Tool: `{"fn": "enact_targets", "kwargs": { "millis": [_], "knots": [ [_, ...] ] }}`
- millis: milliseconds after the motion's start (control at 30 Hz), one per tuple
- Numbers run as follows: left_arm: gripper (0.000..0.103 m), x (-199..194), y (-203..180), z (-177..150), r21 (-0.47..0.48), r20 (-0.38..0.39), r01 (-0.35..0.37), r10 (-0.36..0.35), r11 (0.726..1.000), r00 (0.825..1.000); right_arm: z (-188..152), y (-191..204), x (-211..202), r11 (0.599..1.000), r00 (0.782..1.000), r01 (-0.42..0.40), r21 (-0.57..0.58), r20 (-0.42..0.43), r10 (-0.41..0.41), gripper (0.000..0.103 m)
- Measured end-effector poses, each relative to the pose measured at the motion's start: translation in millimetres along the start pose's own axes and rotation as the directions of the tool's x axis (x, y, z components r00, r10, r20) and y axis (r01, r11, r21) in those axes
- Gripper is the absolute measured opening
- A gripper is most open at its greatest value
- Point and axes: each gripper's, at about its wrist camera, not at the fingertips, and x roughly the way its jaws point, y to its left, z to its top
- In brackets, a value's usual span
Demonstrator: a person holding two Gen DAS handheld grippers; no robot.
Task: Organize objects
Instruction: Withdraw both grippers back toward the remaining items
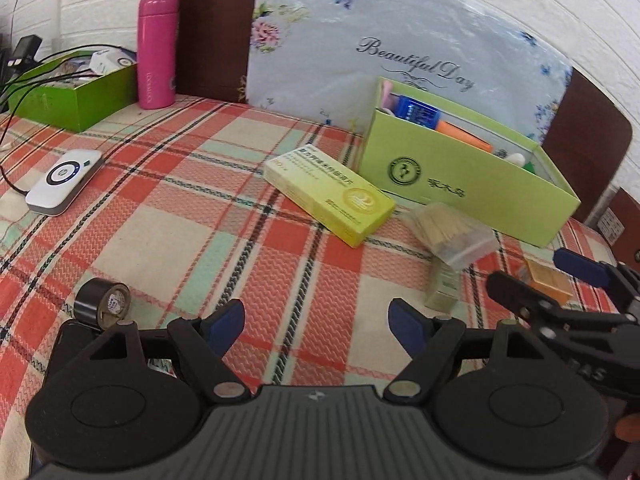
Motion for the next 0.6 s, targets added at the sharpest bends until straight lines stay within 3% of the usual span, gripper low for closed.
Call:
{"fn": "enact_targets", "kwargs": {
  "millis": [333,433,500,600],
  "knots": [
    [0.082,40,-1,38,-0.140,0.022,-0.044,0.048,0.989,0.999,9,16,74,0.998,0.998,0.052,-0.047,-0.037,-0.054,0.090],
    [0.082,58,-6,49,-0.186,0.027,-0.076,0.082,0.980,0.996,6,15,85,0.998,0.996,0.046,-0.050,-0.079,-0.050,0.069],
    [0.082,69,-12,56,-0.192,0.030,-0.098,0.106,0.976,0.994,2,11,81,0.999,0.997,0.043,-0.030,-0.066,-0.045,0.038],
    [0.082,85,-22,65,-0.174,0.029,-0.134,0.141,0.976,0.990,0,10,69,0.998,0.998,0.042,-0.047,-0.053,-0.044,0.023]
  ]
}}
